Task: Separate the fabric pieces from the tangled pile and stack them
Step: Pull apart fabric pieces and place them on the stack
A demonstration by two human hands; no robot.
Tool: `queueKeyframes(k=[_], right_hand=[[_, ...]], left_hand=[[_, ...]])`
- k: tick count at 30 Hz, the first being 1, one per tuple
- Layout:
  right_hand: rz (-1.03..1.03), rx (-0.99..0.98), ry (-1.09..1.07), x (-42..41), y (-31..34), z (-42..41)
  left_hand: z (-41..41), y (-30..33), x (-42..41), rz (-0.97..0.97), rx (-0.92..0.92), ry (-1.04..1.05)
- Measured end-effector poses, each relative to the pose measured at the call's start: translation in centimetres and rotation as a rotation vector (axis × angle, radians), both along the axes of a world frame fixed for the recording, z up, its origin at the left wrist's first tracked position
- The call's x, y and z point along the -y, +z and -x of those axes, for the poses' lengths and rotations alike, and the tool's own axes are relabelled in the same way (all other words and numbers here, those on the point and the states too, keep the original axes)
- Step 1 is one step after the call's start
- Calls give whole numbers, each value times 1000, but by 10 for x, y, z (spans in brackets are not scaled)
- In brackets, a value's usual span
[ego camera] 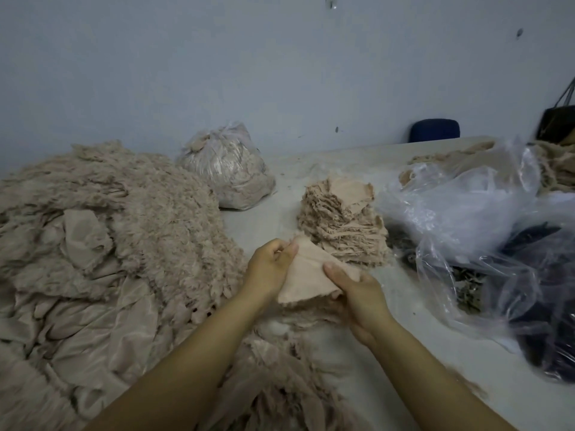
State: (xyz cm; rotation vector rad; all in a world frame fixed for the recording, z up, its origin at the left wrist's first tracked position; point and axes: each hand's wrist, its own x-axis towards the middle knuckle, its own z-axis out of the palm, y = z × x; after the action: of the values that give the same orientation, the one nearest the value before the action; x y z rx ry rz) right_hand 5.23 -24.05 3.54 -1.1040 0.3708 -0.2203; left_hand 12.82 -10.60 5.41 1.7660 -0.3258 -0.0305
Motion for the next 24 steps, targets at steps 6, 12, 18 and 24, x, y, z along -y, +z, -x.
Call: queueKeyframes(k=[6, 12, 18, 24], right_hand=[[1150, -280, -131, 21, -17, -6], [989, 231, 214, -47, -21, 40], [818, 303, 370, -78, -38, 65], [387, 142, 15, -45, -16, 63]], left_hand=[[0, -5, -42, -143, -91, -159], [42, 23, -119, -901, -101, -982], [74, -4, -118, -645, 42, -684], [79, 4, -115, -639, 78, -639]])
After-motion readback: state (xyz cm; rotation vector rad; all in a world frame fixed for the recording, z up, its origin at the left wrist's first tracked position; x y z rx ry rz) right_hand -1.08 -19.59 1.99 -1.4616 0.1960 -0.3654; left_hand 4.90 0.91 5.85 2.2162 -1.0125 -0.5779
